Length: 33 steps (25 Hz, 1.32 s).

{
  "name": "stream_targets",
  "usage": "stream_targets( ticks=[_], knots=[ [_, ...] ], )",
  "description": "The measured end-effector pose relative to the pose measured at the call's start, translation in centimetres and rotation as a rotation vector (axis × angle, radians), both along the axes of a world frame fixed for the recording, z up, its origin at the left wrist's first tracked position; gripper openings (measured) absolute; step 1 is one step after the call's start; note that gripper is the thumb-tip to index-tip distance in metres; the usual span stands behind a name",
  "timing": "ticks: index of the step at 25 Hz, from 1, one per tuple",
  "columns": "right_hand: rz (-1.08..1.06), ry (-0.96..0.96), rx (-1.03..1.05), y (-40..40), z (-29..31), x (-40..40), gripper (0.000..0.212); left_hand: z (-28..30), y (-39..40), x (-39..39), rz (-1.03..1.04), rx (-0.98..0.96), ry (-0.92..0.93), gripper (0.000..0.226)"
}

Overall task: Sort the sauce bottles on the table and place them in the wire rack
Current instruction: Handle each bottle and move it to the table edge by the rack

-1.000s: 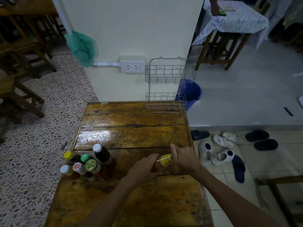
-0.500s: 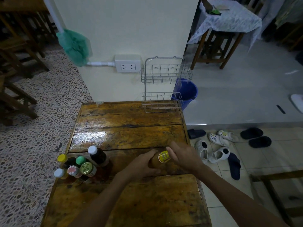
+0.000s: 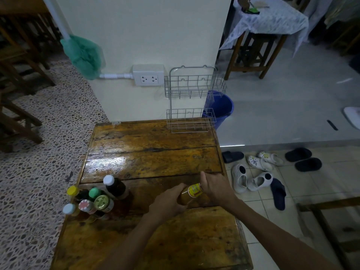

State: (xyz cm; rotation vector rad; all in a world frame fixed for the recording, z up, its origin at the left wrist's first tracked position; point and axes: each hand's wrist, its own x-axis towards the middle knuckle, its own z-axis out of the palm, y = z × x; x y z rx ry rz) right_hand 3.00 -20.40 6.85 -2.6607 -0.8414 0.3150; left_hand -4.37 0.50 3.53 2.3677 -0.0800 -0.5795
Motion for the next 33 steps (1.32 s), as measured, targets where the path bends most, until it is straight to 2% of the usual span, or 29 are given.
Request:
stream_targets(
  ticks=[1, 3, 5, 6, 8, 10, 12, 15, 18, 23, 28, 33],
  knots=[
    [-0.034, -0.015, -0.064, -0.1, -0.9, 0.0, 0.023, -0.1, -0.4, -0.1, -0.03, 0.13, -0.053, 0.061],
    [-0.095, 0.206, -0.181, -0.3, -1.0, -0.2, 0.013, -0.4, -1.4, -0.4, -0.08, 0.301, -0.112, 0.067],
    [-0.207, 0.425, -0.184, -1.2, -1.3, 0.4, 0.022, -0.7, -2.4, -0.9, -0.092, 0.356, -0.135, 0.07],
    [-0.26, 0.45, -0.17, -1.3, -1.2, 0.4, 0.026, -0.7, -2.8, -1.0, -0.079, 0.357, -0.155, 0.071],
    [-0.358, 0.328, -0.062, -1.5, -0.2, 0.3, 0.032, -0.5, -3.6, -0.1, -0.013, 0.291, -0.2, 0.068],
    [-0.504, 0.234, 0.229, -1.6, 0.8, 0.7, 0.039, 0.1, -4.8, 1.9, 0.088, 0.128, -0.243, 0.06],
    [-0.563, 0.18, 0.39, -1.8, 2.1, 1.9, 0.043, 0.8, -6.6, 4.0, 0.183, -0.023, -0.311, 0.053],
    [-0.507, 0.027, 0.423, -3.2, 3.9, 5.5, 0.042, 1.3, -10.1, 8.0, 0.311, -0.239, -0.366, 0.047],
    [-0.459, -0.02, 0.414, -5.1, 4.7, 9.7, 0.039, 1.4, -12.2, 12.7, 0.304, -0.356, -0.301, 0.045],
    [-0.357, 0.064, 0.332, -6.8, 2.3, 13.4, 0.036, -0.7, -13.8, 16.7, 0.321, -0.28, -0.242, 0.038],
    [-0.349, 0.026, 0.365, -7.1, 0.5, 15.0, 0.039, -1.9, -13.8, 17.2, 0.341, -0.32, -0.175, 0.051],
    [-0.336, 0.02, 0.364, -6.5, -0.1, 14.3, 0.047, -1.4, -13.4, 17.0, 0.318, -0.341, -0.149, 0.055]
  ],
)
